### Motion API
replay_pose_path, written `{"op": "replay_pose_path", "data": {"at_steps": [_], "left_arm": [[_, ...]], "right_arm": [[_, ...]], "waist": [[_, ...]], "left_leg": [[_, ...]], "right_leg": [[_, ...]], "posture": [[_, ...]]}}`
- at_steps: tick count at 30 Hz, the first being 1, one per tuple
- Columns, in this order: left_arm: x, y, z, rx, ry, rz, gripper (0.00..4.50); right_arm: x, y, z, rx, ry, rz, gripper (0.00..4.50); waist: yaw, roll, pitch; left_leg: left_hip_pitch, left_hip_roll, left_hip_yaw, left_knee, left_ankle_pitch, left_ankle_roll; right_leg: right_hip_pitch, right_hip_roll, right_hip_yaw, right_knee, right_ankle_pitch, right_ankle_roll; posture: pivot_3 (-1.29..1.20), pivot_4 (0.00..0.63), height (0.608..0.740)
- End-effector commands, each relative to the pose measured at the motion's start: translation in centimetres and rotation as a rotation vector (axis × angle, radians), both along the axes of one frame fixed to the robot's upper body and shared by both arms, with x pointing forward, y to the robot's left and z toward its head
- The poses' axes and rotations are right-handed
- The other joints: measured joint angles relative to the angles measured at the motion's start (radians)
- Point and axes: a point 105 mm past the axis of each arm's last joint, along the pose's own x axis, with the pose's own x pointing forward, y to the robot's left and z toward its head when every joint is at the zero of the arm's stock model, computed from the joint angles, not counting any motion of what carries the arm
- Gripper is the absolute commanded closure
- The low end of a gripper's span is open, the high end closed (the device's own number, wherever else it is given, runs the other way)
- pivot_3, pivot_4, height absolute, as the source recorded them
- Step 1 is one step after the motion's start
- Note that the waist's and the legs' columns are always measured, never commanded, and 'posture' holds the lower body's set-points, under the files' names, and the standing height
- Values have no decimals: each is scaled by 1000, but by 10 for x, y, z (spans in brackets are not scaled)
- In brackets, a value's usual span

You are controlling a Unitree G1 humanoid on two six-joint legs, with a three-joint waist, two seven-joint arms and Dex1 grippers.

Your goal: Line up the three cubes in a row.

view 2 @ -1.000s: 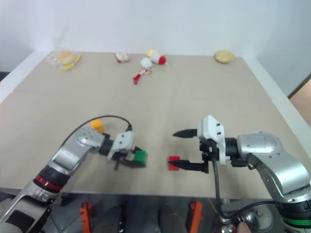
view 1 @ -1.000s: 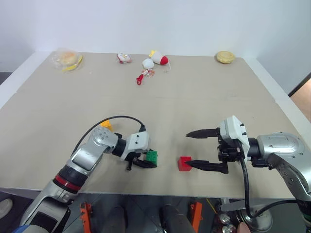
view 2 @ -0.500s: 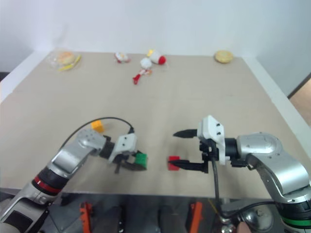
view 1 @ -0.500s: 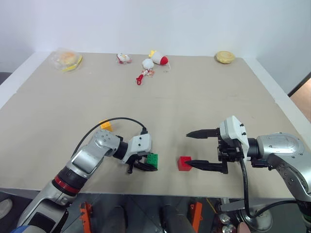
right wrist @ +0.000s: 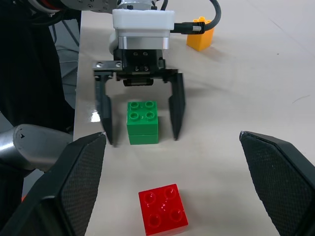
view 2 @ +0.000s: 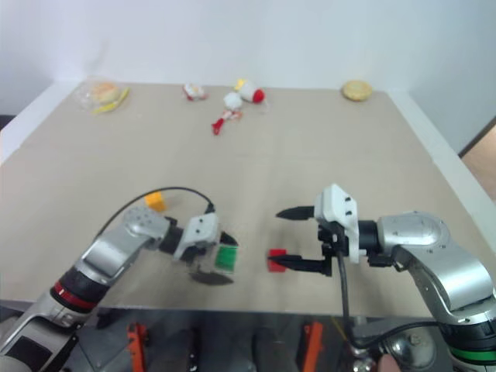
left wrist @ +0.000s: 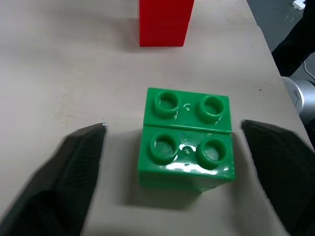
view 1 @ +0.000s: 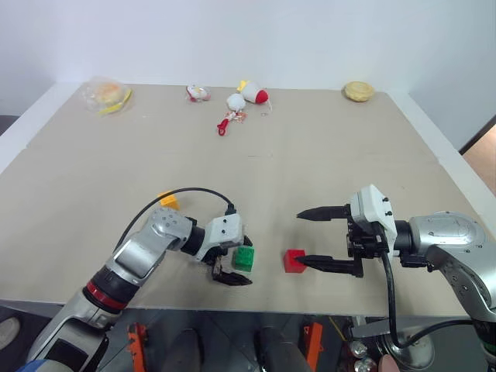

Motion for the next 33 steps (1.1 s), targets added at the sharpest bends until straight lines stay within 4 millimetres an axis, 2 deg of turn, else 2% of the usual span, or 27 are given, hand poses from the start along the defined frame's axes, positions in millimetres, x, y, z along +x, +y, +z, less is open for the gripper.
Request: {"op": "replay_pose_path", "data": {"at_steps": [1, 5, 7, 9, 11, 12, 15, 17, 20, 25, 33], "left_arm": [[3, 2, 33, -112, -34, 19, 38], [20, 16, 73, -265, -53, 164, 38], [42, 31, 93, -355, -143, 341, 38], [58, 50, 106, -422, -203, 513, 38], [63, 67, 104, -444, -217, 634, 38], [61, 75, 97, -426, -211, 659, 38], [52, 89, 78, -367, -188, 662, 38], [54, 110, 68, -310, -191, 674, 38], [62, 131, 74, -297, -210, 663, 38], [73, 147, 88, -311, -211, 621, 38], [93, 171, 60, -90, -142, 539, 38]], "right_arm": [[0, -1, 9, 30, -20, 6, 0], [2, 4, 22, 106, -30, 15, 0], [8, 11, 29, 157, -57, 7, 0], [14, 18, 35, 208, -81, -3, 0], [19, 25, 38, 242, -83, 5, 0], [22, 28, 38, 253, -82, 10, 0], [27, 35, 37, 268, -72, 31, 0], [30, 39, 35, 258, -62, 61, 0], [35, 42, 36, 256, -63, 78, 0], [36, 45, 35, 257, -59, 93, 0], [32, 45, 29, 246, -55, 79, 0]], "waist": [[0, 0, 0], [-1, 0, 0], [-1, 0, 0], [-2, 0, 0], [-2, 0, 0], [-1, 0, 0], [-1, 0, 0], [2, 0, 0], [3, 0, 0], [2, 0, 0], [1, 0, 0]], "left_leg": [[0, 0, 0, 0, 0, 0], [0, 0, 0, 0, 0, 0], [0, 1, -1, 0, 0, 0], [1, 1, -1, 0, 0, 0], [1, 1, -1, 0, 0, 0], [1, 1, 0, 0, 0, 0], [1, 0, 0, -2, 0, 0], [-1, 0, -1, -2, 0, 0], [0, 1, -1, -2, 0, 0], [-1, 0, 0, -1, 0, -1], [-1, 1, 0, -4, 0, -1]], "right_leg": [[0, 0, 0, 0, 0, 0], [0, 0, 0, 0, 0, 0], [0, 1, 0, 0, 0, 0], [0, 1, 0, 0, 1, 1], [1, 1, 0, 0, 1, 1], [1, 1, 0, 0, 1, 1], [1, 0, 0, 0, 0, 2], [-1, 1, -1, 0, 0, 2], [-1, 1, -2, 0, -1, -1], [-1, -1, -2, 0, 0, -1], [-3, 1, -2, 0, -2, -2]], "posture": [[0, 150, 736], [0, 150, 736], [0, 150, 736], [0, 150, 736], [0, 150, 736], [0, 150, 736], [0, 150, 736], [0, 150, 736], [0, 150, 736], [0, 150, 736], [0, 150, 736]]}}
